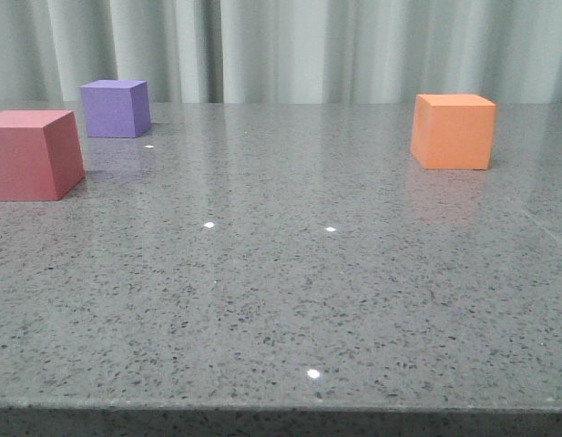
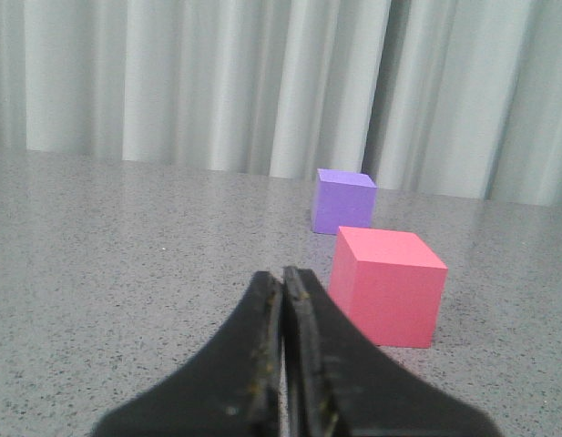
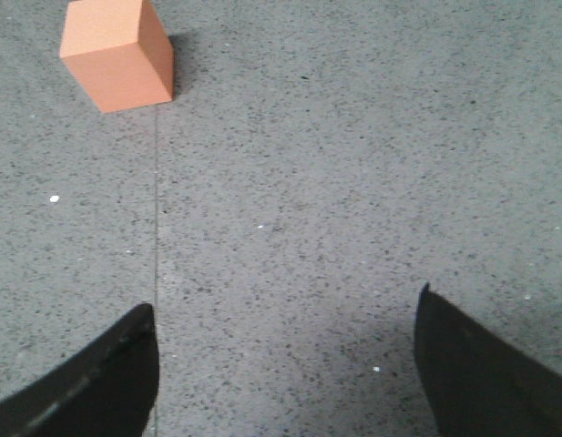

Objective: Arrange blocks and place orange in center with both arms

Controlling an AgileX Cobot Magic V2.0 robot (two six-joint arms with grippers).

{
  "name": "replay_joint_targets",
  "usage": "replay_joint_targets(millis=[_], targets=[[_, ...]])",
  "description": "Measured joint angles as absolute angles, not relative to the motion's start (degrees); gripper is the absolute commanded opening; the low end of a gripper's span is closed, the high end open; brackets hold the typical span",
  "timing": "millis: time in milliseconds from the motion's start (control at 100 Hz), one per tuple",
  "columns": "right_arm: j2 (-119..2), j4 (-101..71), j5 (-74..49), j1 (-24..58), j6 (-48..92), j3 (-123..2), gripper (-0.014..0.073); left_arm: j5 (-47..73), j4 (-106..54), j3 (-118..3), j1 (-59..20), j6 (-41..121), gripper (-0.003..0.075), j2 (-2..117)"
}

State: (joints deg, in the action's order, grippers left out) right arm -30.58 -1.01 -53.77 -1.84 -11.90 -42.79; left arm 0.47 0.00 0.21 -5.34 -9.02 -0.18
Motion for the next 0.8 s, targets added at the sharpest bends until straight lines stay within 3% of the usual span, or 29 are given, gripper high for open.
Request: replay_joint_targets(millis=[190,480,800], targets=[[-34.41,-6.87,-53.99,-1.84,-8.47,-45.00,0.0594,0.47,0.00,0.21,-5.34,-9.02,-0.0020,-0.18],[-51.88,-12.24,-53.03,-1.64,-4.02,-55.41,0.0594,0.47,0.00,0.21,-5.34,-9.02,-0.0020,-0.18],[-71.19,-8.20,-48.74,7.23,-3.36,-68.29,0.0594,0.47,0.00,0.21,-5.34,-9.02,-0.0020,-0.18]])
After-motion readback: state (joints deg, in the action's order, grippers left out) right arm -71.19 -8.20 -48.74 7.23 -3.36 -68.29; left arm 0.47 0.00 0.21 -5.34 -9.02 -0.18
